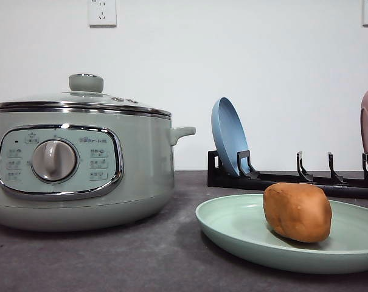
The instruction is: Transfer potato from steamer to green plate
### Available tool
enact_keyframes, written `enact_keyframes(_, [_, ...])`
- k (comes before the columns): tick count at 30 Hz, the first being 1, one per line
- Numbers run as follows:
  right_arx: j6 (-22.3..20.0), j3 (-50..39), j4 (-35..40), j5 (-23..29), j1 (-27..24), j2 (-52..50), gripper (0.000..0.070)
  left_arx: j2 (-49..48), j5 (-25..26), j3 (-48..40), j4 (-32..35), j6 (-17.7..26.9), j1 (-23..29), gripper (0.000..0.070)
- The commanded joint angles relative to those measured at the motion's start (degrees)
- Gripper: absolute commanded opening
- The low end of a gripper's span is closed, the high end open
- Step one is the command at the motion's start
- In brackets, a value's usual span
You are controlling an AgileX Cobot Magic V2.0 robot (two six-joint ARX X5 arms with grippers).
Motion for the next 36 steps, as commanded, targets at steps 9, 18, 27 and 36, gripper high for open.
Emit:
enact_keyframes(9, [-0.42,-0.31,0.07,0.0,-0.04,-0.17,0.0004,-0.13,0.13,-0.42,-1.95,-0.15,0.13,0.0001])
enact_keyframes(18, [-0.42,-0.31,0.07,0.0,-0.04,-0.17,0.0003,-0.13,0.13,-0.42,-1.95,-0.15,0.13,0.0001])
enact_keyframes(27, [-0.42,-0.31,0.07,0.0,-0.04,-0.17,0.0003,-0.12,0.13,-0.42,-1.95,-0.15,0.11,0.0001])
enact_keyframes(36, [-0.42,-0.31,0.07,0.0,-0.04,-0.17,0.0003,-0.13,0.13,-0.42,-1.95,-0.15,0.13,0.0001])
